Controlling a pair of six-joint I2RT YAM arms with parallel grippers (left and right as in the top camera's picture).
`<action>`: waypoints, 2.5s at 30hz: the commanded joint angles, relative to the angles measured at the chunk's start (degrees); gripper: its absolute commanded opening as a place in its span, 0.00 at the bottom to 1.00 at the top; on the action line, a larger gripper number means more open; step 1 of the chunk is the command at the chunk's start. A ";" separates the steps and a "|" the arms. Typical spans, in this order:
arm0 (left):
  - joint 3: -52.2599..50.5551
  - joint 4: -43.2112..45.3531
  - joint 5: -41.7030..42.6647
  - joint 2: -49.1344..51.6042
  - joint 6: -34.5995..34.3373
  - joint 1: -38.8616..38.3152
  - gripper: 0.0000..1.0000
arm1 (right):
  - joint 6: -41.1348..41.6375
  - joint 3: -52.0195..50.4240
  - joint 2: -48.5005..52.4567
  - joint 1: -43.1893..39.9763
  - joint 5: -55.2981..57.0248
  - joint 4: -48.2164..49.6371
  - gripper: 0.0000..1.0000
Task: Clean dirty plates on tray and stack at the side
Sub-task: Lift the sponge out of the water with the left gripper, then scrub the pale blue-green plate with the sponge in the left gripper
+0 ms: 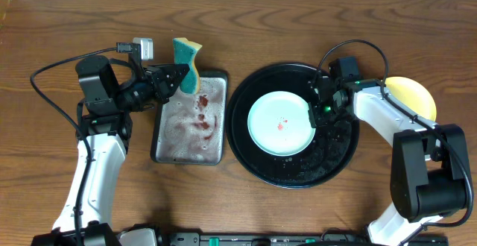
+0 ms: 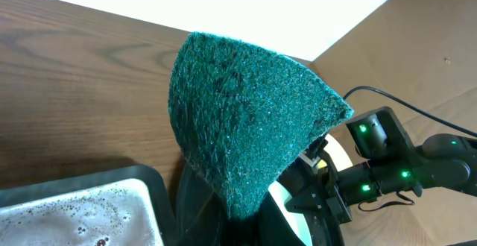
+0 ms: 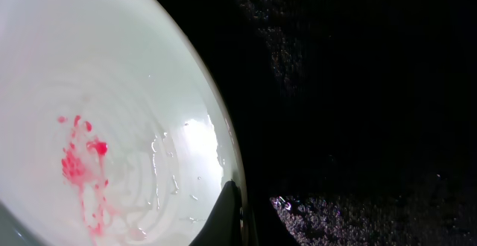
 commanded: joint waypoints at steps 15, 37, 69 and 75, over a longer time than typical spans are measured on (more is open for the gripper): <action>0.00 -19.39 -27.76 -0.94 9.33 -7.54 0.07 | -0.31 -0.70 0.11 0.13 1.27 -0.11 0.01; 23.43 -53.07 -50.23 10.36 2.10 -26.47 0.07 | -0.31 -0.72 0.11 0.13 1.25 -0.59 0.01; 24.61 -31.10 -53.18 38.27 -21.81 -52.28 0.08 | -0.33 -0.72 0.11 0.26 1.25 -1.46 0.01; 24.61 -36.37 -59.12 32.41 -17.49 -47.87 0.07 | -0.31 -0.72 0.11 0.24 1.27 -1.64 0.01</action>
